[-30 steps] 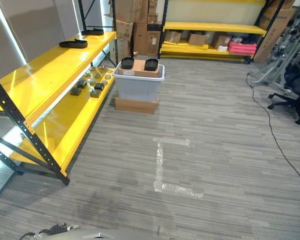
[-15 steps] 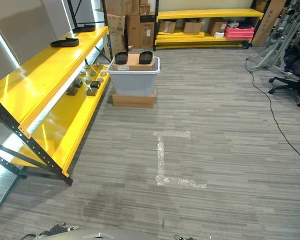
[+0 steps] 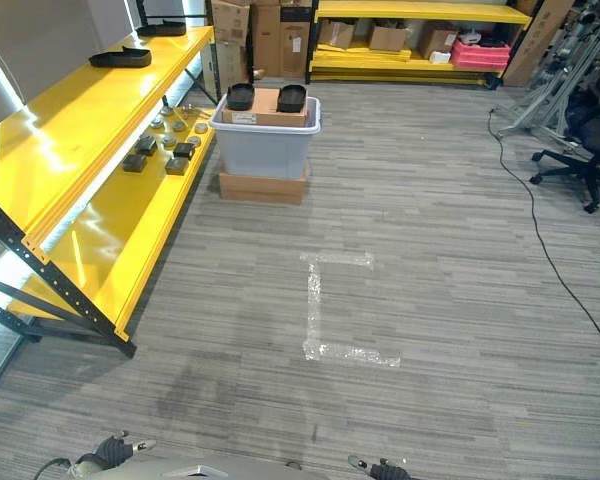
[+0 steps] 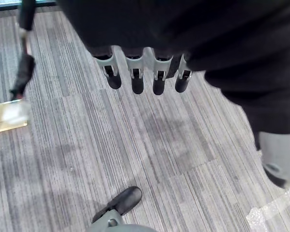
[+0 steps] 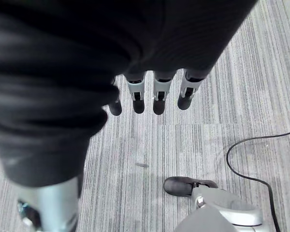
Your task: Move parts from the plastic box to the shelf.
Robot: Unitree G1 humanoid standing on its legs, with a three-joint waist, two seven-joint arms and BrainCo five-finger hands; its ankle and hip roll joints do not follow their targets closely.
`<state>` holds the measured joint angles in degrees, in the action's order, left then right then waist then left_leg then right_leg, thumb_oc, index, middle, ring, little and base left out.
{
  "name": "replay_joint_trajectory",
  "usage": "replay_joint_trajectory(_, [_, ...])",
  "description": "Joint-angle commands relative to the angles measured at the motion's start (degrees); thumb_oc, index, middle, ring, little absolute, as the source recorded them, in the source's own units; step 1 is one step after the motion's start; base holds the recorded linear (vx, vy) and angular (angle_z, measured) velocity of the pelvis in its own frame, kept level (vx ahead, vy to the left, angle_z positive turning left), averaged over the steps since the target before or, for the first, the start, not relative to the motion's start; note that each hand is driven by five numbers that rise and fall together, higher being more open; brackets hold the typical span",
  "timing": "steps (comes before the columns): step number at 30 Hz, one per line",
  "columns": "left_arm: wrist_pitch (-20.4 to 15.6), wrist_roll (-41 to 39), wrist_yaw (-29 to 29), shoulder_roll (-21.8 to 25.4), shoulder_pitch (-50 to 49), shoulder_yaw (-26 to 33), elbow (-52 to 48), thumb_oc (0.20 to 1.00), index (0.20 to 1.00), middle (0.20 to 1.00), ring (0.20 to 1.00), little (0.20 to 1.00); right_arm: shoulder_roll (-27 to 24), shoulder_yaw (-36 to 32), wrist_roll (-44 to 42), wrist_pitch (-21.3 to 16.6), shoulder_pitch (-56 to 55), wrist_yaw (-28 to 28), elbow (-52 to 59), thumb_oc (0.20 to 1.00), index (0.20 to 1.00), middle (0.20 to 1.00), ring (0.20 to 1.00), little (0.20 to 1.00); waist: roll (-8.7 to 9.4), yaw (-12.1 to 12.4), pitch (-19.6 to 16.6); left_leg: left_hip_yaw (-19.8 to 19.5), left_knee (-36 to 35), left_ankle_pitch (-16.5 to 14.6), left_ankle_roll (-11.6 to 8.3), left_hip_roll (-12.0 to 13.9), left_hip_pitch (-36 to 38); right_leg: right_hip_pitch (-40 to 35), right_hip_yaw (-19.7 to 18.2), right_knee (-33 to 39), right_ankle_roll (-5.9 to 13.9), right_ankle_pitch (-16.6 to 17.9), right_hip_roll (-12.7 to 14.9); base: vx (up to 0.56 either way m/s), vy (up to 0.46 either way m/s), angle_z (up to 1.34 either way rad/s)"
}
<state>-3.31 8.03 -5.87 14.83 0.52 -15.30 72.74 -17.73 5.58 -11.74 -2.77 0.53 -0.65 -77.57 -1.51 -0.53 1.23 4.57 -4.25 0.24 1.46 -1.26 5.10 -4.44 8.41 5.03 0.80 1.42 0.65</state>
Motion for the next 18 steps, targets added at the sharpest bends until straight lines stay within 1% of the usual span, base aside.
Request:
replay_joint_trajectory(1, [-0.82,-0.78,-0.78,1.16,2.8,1.71,3.79,1.0,1.0,1.0,1.0,1.0,0.22,1.57,-0.49,-0.77,1.72,-0.26,-3.88,1.0,1.0,1.0,1.0,1.0,1.76,0.05,-2.09,-2.39,-0.75,0.88,-3.25,0.91,-0.49,-0.55,-0.49,-0.48,5.32,2.74,4.43,0.0,0.0,0.0])
replay_joint_trajectory(6, [-0.73,-3.23,0.42,0.38,2.33,2.64,4.63,1.0,1.0,1.0,1.0,1.0,0.03,0.11,-2.78,-1.03,1.52,-0.25,-3.48,1.0,1.0,1.0,1.0,1.0,1.62,-0.07,-2.27,-2.19,-0.75,0.79,-3.2,0.8,-0.39,-0.51,-0.77,-0.48,5.34,2.82,4.53,0.0,0.0,0.0])
replay_joint_trajectory(11, [-0.71,-3.47,1.06,-0.1,2.03,2.23,5.03,1.0,1.0,1.0,1.0,1.0,0.22,0.15,-3.39,-0.86,1.75,-0.72,-4.17,1.0,1.0,1.0,1.0,1.0,1.55,0.04,-2.52,-2.3,-0.75,0.59,-3.06,0.69,-0.15,-0.8,-0.59,-0.54,5.42,2.6,4.71,0.0,0.0,0.0])
replay_joint_trajectory(13, [-0.83,-3.77,1.17,-0.17,2.03,2.15,4.73,1.0,1.0,1.0,1.0,1.0,0.43,0.15,-4.71,-0.91,2.06,-1.19,-3.8,1.0,1.0,1.0,1.0,1.0,1.51,0.1,-2.47,-2.37,-0.75,0.52,-2.99,0.64,0.0,-0.99,-0.53,-0.64,5.43,2.48,4.82,0.0,0.0,0.0])
replay_joint_trajectory(14, [-1.01,-4.07,1.07,-0.11,2.0,2.3,4.46,1.0,1.0,1.0,1.0,1.0,0.74,-0.13,-6.78,-1.08,2.08,-1.94,-3.0,1.0,1.0,1.0,1.0,1.0,1.5,0.1,-2.47,-2.38,-0.75,0.51,-2.95,0.59,0.05,-1.01,-0.51,-0.75,5.4,2.4,4.87,0.0,0.0,0.0])
replay_joint_trajectory(18, [-1.06,-4.48,1.19,-0.06,1.92,2.52,4.23,1.0,1.0,1.0,1.0,1.0,1.13,-0.16,-7.4,-1.2,2.18,-2.1,-2.94,1.0,1.0,1.0,1.0,1.0,1.44,0.19,-2.44,-2.45,-0.75,0.4,-2.78,0.42,0.29,-1.03,-0.57,-1.27,5.43,2.12,5.05,0.0,0.013,0.0])
